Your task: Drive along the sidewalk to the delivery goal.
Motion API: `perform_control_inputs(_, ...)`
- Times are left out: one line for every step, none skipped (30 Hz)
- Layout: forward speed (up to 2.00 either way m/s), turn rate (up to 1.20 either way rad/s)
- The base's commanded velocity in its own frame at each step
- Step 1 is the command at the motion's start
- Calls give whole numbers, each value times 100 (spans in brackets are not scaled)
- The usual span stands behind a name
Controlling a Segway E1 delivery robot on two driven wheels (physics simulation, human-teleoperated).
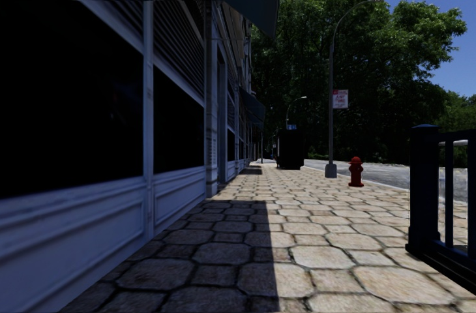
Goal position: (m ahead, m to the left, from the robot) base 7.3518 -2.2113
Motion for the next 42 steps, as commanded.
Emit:
perform_control_inputs(200,0)
perform_control_inputs(200,0)
perform_control_inputs(200,0)
perform_control_inputs(200,0)
perform_control_inputs(200,0)
perform_control_inputs(200,0)
perform_control_inputs(200,0)
perform_control_inputs(200,0)
perform_control_inputs(200,0)
perform_control_inputs(200,0)
perform_control_inputs(200,0)
perform_control_inputs(200,0)
perform_control_inputs(200,0)
perform_control_inputs(200,0)
perform_control_inputs(200,0)
perform_control_inputs(200,0)
perform_control_inputs(200,0)
perform_control_inputs(200,0)
perform_control_inputs(200,0)
perform_control_inputs(200,0)
perform_control_inputs(200,0)
perform_control_inputs(200,0)
perform_control_inputs(200,0)
perform_control_inputs(200,0)
perform_control_inputs(200,0)
perform_control_inputs(200,0)
perform_control_inputs(200,0)
perform_control_inputs(200,0)
perform_control_inputs(200,0)
perform_control_inputs(200,0)
perform_control_inputs(200,0)
perform_control_inputs(200,0)
perform_control_inputs(200,0)
perform_control_inputs(200,0)
perform_control_inputs(200,0)
perform_control_inputs(200,0)
perform_control_inputs(200,0)
perform_control_inputs(200,0)
perform_control_inputs(200,0)
perform_control_inputs(200,0)
perform_control_inputs(200,0)
perform_control_inputs(200,0)
